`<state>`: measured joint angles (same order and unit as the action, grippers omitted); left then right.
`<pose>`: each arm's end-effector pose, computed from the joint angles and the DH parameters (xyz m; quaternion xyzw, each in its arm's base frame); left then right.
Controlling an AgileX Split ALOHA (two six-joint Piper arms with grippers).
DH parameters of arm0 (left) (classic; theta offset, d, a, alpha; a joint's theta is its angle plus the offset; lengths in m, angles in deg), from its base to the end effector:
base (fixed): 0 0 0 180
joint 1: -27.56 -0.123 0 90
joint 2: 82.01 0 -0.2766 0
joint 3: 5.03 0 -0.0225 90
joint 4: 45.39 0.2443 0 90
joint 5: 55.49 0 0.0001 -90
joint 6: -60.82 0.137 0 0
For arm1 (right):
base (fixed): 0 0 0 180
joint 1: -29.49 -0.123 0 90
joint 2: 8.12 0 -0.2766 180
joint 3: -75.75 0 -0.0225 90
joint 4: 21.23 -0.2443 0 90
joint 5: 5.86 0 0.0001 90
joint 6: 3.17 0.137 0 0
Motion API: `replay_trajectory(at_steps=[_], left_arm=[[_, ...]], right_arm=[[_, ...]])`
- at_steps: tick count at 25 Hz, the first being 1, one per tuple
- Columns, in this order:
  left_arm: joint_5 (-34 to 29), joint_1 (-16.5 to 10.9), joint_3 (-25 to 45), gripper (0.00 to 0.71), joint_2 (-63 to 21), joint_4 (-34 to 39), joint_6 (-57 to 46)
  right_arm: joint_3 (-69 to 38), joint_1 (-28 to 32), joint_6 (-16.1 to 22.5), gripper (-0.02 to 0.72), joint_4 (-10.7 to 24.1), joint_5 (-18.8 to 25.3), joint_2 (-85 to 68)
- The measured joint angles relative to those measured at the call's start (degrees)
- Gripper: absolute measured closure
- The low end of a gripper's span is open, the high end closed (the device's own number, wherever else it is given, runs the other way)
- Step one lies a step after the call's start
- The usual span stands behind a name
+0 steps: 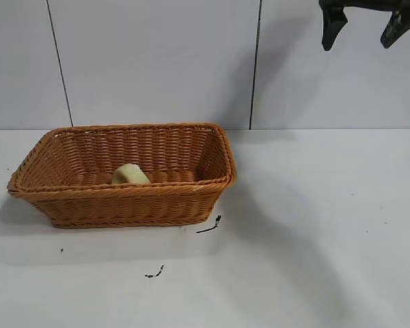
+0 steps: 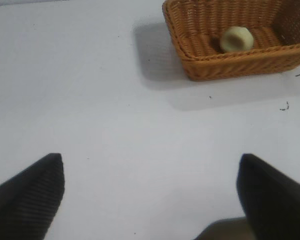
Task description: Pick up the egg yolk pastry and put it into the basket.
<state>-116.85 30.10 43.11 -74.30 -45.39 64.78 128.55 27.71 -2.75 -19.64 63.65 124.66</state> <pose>0.0372 -0.0017 0.2531 0.0484 0.8522 0.0065 0.5209 0.4939 0.0118 0.2726 -0.0127 0.9646 -0.0088 0.2633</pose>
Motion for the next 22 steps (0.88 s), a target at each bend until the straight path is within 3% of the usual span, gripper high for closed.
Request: replay_trajectory(at_steps=[8, 22], left_arm=[[0.00, 0.00, 0.00, 0.014, 0.00, 0.00, 0.00], [0.00, 0.00, 0.00, 0.014, 0.00, 0.00, 0.00]], right_arm=[[-24.98, 0.00, -0.42, 0.010, -0.17, -0.05, -21.41], [-69.54, 0.00, -0.42, 0.010, -0.83, 0.01, -72.43]])
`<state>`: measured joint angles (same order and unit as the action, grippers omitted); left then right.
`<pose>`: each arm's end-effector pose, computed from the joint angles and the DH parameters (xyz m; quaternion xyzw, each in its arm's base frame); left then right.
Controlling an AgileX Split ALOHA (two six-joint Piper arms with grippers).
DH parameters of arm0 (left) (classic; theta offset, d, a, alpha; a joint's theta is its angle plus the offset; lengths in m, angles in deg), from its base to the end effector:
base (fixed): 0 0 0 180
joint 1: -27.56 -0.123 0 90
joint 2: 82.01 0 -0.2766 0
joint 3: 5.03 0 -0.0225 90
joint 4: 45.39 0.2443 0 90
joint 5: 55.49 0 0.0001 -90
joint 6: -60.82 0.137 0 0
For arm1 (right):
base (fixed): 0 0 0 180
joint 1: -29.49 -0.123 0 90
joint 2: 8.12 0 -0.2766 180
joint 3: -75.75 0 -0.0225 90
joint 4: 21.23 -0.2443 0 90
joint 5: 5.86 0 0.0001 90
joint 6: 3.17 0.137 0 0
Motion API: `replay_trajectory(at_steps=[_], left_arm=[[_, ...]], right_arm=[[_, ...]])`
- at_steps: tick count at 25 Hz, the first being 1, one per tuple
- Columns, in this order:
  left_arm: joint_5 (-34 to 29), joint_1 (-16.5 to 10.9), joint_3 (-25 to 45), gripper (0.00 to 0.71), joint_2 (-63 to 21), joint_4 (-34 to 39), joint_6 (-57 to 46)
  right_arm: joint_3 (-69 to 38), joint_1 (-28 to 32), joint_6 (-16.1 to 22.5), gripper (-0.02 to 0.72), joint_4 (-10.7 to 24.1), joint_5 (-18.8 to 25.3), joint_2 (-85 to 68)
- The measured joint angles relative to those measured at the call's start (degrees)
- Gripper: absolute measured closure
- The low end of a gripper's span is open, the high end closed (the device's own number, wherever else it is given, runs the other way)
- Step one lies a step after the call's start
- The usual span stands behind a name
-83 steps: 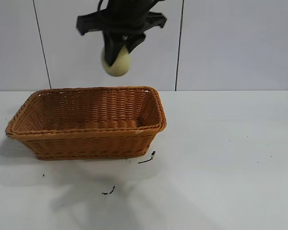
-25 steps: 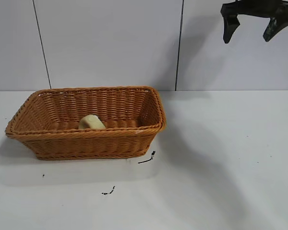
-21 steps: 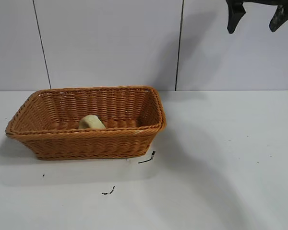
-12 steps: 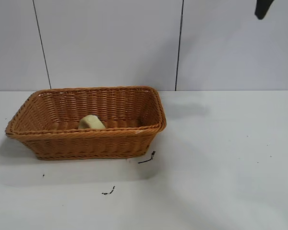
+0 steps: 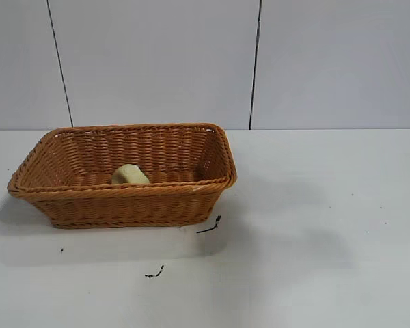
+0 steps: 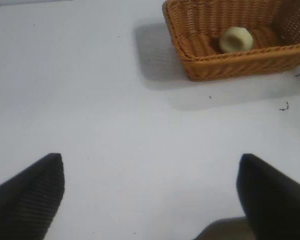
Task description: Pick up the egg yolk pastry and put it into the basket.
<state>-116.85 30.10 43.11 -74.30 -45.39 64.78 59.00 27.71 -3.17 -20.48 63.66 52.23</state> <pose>0.0372 -0.0017 0.2531 0.0484 0.8522 0.0065 0.5209 0.1715 0.0036 0.3254 -0.0153 0.9577 -0.0021 0.2873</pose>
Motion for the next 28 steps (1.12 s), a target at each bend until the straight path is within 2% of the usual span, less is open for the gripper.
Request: replay_trajectory(at_steps=[3, 9, 11, 20, 28], left_arm=[[0.00, 0.00, 0.00, 0.014, 0.00, 0.00, 0.00], [0.00, 0.00, 0.00, 0.014, 0.00, 0.00, 0.00], [0.00, 0.00, 0.00, 0.014, 0.00, 0.00, 0.00], [0.00, 0.00, 0.00, 0.014, 0.00, 0.00, 0.00], [0.00, 0.00, 0.00, 0.014, 0.00, 0.00, 0.00]], right_arm=[[-9.36, 0.00, -0.37, 0.010, -1.59, -0.60, -11.48], [-27.82, 0.00, -1.11, 0.010, -2.00, -8.19, -31.59], [-31.54, 0.00, -1.54, 0.010, -1.95, -8.93, -36.81], [-32.42, 0.00, -1.67, 0.010, -1.95, -10.40, -51.60], [-32.48, 0.00, -1.50, 0.010, -1.95, -10.40, -52.63]])
